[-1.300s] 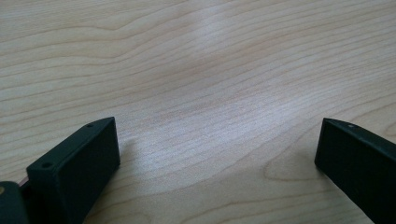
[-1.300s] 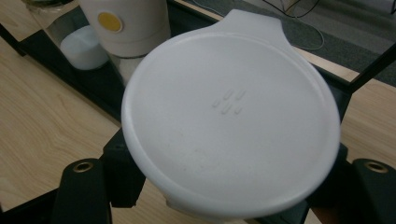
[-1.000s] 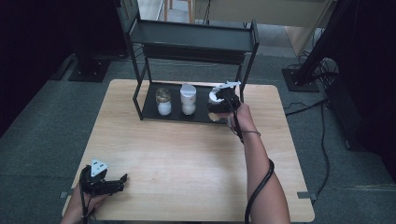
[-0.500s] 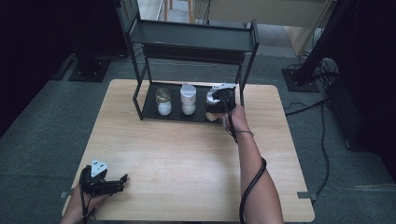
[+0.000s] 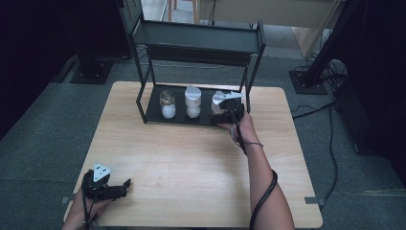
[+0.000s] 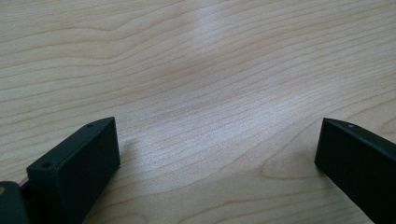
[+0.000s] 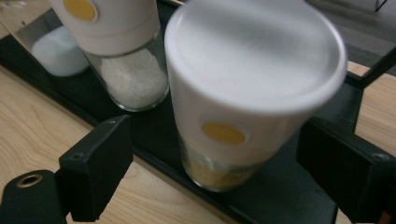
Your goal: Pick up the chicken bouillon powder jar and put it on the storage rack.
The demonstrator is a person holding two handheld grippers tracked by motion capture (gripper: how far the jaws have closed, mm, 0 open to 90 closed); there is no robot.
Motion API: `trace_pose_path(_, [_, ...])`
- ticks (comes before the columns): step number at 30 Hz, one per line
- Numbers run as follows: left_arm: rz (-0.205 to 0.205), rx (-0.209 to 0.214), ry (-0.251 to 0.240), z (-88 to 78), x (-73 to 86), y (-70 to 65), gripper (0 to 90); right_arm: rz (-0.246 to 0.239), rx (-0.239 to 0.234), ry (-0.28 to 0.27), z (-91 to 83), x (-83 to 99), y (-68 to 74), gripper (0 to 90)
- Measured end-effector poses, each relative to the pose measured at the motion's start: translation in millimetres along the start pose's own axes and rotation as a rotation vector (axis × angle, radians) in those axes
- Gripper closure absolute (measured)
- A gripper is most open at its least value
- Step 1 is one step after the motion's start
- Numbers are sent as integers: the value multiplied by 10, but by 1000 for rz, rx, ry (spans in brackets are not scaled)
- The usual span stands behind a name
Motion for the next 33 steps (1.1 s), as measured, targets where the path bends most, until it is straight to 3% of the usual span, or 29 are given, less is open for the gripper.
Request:
trace_pose_path(2, [5, 3, 0, 0, 0, -1, 0, -13, 19, 1, 5, 60, 23, 108])
trace_pose_path(8, [6, 5, 0, 0, -1, -2, 0, -26, -12, -13, 18, 223, 71, 103])
trace_pose_path(21, [7, 4, 0, 0, -1, -1, 0, 0, -63, -18, 125, 549, 123, 103])
trace_pose_path(33, [6, 5, 0, 0, -1, -3, 0, 15, -57, 6, 215, 848, 109, 103])
Point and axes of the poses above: each handheld gripper's, and its own axes: z roughly forward along the jaws, x roughly out of its underside, y roughly to its left, the point moved 2 cm from there along z, roughly forward along the jaws, and after that the axes turned 8 degrees about y, right-handed, at the moved point
